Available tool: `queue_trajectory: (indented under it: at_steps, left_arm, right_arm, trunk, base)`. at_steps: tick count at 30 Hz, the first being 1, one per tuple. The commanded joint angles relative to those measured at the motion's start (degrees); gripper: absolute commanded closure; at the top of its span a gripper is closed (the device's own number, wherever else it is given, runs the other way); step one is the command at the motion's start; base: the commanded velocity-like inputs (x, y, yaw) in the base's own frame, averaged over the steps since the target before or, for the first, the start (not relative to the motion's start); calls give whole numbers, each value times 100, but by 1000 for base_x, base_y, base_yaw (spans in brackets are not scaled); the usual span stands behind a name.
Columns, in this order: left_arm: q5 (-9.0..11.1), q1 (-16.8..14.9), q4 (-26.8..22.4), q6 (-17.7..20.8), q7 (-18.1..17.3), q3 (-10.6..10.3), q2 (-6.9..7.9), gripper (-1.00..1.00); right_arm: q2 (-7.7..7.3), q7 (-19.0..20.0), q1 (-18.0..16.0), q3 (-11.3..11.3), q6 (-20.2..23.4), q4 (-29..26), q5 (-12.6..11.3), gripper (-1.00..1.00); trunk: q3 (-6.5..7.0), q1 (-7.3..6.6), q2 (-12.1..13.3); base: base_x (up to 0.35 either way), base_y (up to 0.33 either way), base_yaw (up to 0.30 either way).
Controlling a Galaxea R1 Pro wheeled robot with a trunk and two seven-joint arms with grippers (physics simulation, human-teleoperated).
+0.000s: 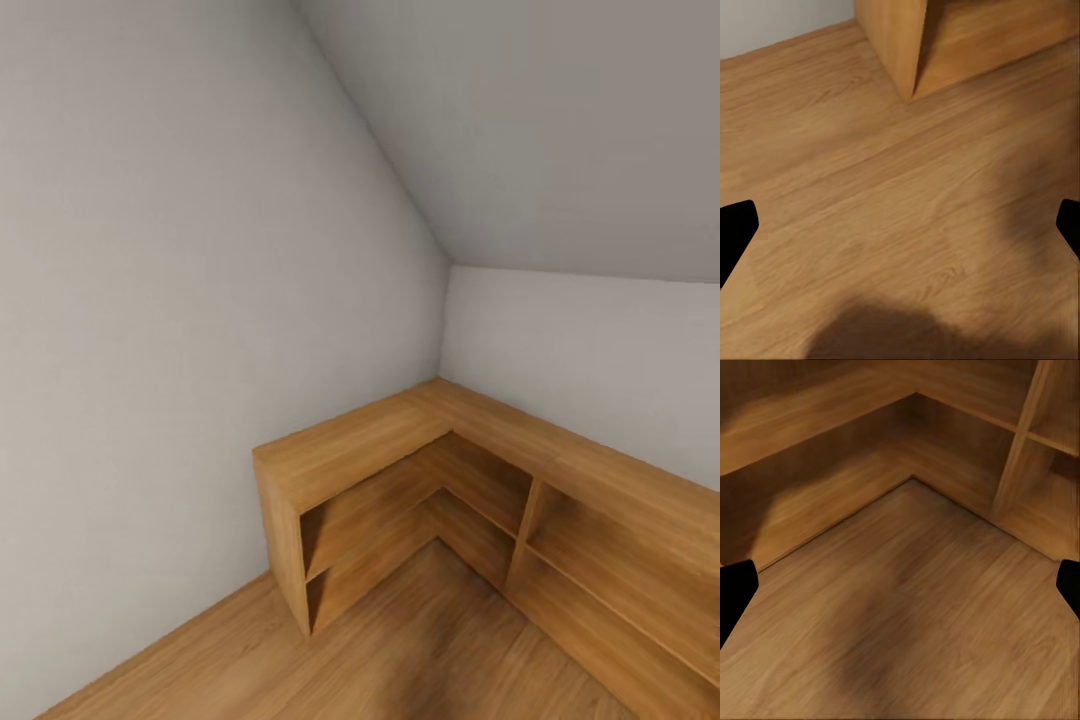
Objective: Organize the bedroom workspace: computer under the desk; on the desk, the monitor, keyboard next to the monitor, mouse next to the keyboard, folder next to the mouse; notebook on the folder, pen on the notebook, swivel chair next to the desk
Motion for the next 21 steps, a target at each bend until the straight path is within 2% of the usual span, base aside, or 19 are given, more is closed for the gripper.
queue_trajectory:
  at_steps: [1,17,21]
  left_arm:
    - [60,-5,2,-30,42,-44,6,-100]
    - [60,-5,6,-28,49,-36,6,-100]
    - [60,-5,24,-23,46,-35,6,-100]
  right_arm:
    - [-2,-25,-6,50,-15,5,-43,-100]
    - [-3,-18,-6,42,169,6,-34,-100]
    - [-3,-18,-6,42,175,6,29,-100]
  trunk:
    - [-8,4,-5]
    - [-8,4,-5]
    - [-8,4,-5]
  base:
    - [317,0,-288]
    - [324,0,-288]
    - [216,0,-290]
